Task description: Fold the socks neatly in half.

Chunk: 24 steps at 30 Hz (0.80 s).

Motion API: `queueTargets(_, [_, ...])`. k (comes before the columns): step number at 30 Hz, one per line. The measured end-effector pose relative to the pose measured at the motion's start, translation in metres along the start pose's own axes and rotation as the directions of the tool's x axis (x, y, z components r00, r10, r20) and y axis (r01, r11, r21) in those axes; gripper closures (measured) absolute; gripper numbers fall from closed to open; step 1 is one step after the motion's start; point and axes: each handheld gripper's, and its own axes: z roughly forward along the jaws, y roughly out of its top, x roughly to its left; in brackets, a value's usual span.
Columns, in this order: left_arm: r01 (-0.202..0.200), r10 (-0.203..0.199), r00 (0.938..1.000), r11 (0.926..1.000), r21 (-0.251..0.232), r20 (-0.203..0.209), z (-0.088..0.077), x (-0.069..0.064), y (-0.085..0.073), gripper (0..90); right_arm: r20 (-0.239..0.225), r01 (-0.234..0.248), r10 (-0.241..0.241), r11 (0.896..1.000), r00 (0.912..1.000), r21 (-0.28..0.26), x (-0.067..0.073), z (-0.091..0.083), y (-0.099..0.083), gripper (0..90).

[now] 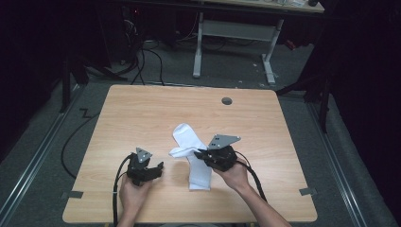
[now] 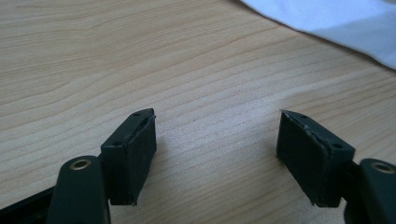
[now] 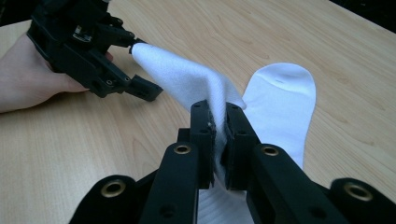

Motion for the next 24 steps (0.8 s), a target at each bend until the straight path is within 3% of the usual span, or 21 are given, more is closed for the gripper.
queueTargets(6, [0.010, -0.010, 0.9999, 0.9999, -0.003, -0.002, 0.000, 0.001, 0.000, 30.6, 0.019, 0.004, -0.004, 1.000, 0.9998, 0.000, -0.003, 0.010, -0.003, 84.1])
queueTargets(10, [0.052, -0.052, 0.9986, 0.9985, -0.015, 0.008, 0.000, 0.006, 0.002, 34.8, 0.028, 0.011, -0.011, 1.000, 0.9995, 0.009, -0.004, 0.015, -0.006, 84.0])
queueTargets(12, [0.070, -0.070, 0.9975, 0.9967, -0.043, -0.006, -0.001, 0.008, 0.003, 39.6, 0.035, 0.015, -0.015, 1.000, 0.9993, 0.011, -0.003, 0.016, -0.008, 84.0])
queueTargets(15, [0.118, -0.116, 0.9928, 0.9899, -0.079, 0.029, -0.003, 0.010, 0.006, 42.4, 0.034, 0.008, -0.008, 1.000, 0.9994, 0.020, -0.003, 0.020, -0.015, 83.9])
queueTargets(19, [0.090, -0.086, 0.9945, 0.9932, -0.073, 0.060, -0.005, 0.005, 0.020, 42.4, 0.028, 0.002, -0.003, 0.999, 0.9996, 0.032, -0.002, 0.025, -0.024, 83.9])
queueTargets(24, [0.092, -0.082, 0.9865, 0.9934, -0.068, 0.142, -0.005, -0.001, 0.037, 42.7, 0.024, 0.002, -0.003, 0.999, 0.9997, 0.040, 0.000, 0.028, -0.032, 83.8])
